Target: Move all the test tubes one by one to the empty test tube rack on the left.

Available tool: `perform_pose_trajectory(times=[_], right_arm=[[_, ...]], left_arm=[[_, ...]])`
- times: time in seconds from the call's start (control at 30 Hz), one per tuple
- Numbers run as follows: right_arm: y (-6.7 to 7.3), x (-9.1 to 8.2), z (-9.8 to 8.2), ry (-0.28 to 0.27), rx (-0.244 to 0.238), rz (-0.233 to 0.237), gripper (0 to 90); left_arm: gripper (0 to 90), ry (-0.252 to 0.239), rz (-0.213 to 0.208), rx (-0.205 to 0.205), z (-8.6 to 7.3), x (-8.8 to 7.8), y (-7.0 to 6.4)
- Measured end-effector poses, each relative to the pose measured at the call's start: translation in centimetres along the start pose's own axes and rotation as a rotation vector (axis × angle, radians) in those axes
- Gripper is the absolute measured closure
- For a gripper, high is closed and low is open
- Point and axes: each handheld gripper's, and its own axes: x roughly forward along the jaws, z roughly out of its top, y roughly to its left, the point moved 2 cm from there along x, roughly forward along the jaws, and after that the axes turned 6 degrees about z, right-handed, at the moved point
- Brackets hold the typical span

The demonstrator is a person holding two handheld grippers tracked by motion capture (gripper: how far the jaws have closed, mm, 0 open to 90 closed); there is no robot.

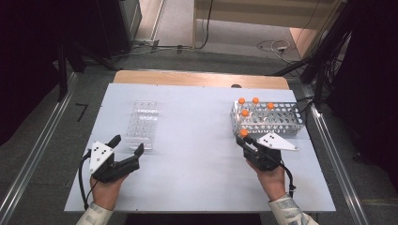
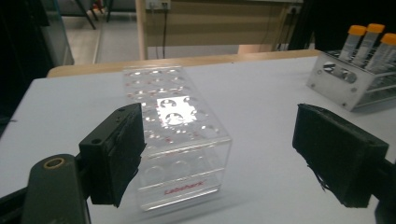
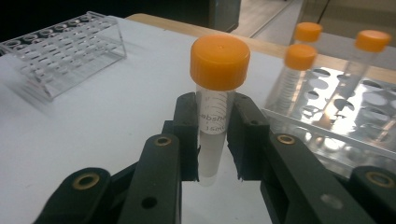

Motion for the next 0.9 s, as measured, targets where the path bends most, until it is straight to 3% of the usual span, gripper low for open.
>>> perform_pose_trajectory(times=[0.53, 0.7, 0.9], right_arm=[[2.8, 3.6, 0.3, 0.039, -0.041, 0.082, 72.2], [3.4, 4.4, 0.3, 0.043, -0.056, 0.097, 72.2], [4.9, 5.8, 0.8, 0.053, -0.077, 0.138, 72.2]], left_arm=[[17.0, 0.03, -0.194, 0.032, 1.5, 3.2, -5.9], [20.9, 0.057, -0.298, 0.053, 1.8, 4.1, -7.5], [22.7, 0.055, -0.362, 0.063, 2.5, 5.2, -9.4]])
